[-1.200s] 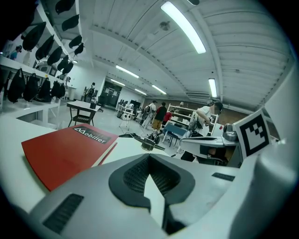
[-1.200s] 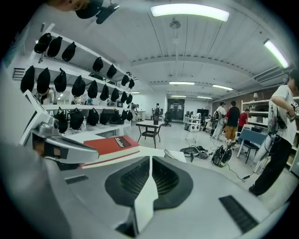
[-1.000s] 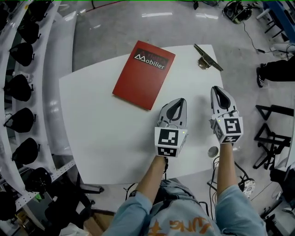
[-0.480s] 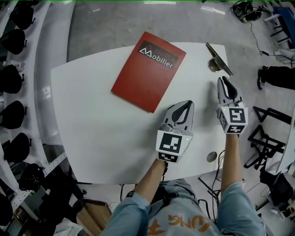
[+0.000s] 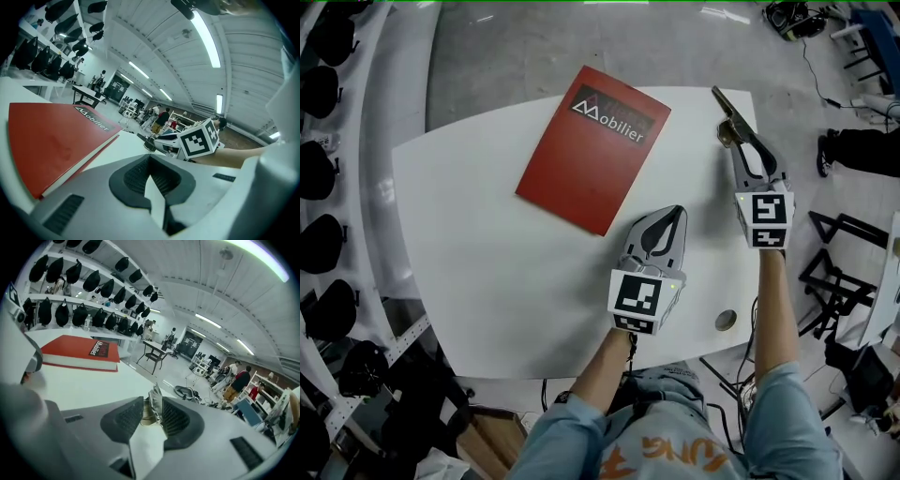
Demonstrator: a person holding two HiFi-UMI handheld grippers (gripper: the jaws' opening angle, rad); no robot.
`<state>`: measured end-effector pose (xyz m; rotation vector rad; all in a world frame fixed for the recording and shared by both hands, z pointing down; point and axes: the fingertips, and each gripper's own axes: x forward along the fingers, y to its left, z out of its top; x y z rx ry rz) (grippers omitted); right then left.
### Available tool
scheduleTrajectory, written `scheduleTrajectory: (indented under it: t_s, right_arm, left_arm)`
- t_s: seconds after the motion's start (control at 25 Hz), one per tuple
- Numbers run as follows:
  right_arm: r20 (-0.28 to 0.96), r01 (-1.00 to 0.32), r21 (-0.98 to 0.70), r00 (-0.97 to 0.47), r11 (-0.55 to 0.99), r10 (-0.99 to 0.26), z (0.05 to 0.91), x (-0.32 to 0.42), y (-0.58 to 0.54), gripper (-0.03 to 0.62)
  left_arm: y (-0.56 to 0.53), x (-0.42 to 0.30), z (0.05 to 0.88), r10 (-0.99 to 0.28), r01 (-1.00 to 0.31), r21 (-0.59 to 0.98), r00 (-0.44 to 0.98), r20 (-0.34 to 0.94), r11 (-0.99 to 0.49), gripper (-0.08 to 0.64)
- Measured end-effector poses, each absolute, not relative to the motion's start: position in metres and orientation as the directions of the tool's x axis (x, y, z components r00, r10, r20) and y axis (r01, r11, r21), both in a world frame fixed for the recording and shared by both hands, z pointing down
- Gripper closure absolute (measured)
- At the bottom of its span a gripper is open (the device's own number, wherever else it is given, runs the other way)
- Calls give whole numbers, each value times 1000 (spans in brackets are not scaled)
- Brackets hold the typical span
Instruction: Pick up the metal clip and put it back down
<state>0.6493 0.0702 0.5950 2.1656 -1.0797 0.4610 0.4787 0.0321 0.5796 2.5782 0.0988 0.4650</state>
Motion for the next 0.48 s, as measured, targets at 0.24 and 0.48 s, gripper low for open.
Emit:
scheduleTrajectory:
  t_s: [0.24, 0.48]
  right_arm:
    - [596, -798, 460, 602, -389, -531, 608, 659, 66, 477]
    - [599, -783, 485, 622, -389, -505, 614, 669, 64, 479]
  left_arm:
    - [27, 476, 582, 137, -49, 509, 937, 321, -859, 551]
    - [22, 477, 585, 115, -71, 503, 937, 329, -861, 551]
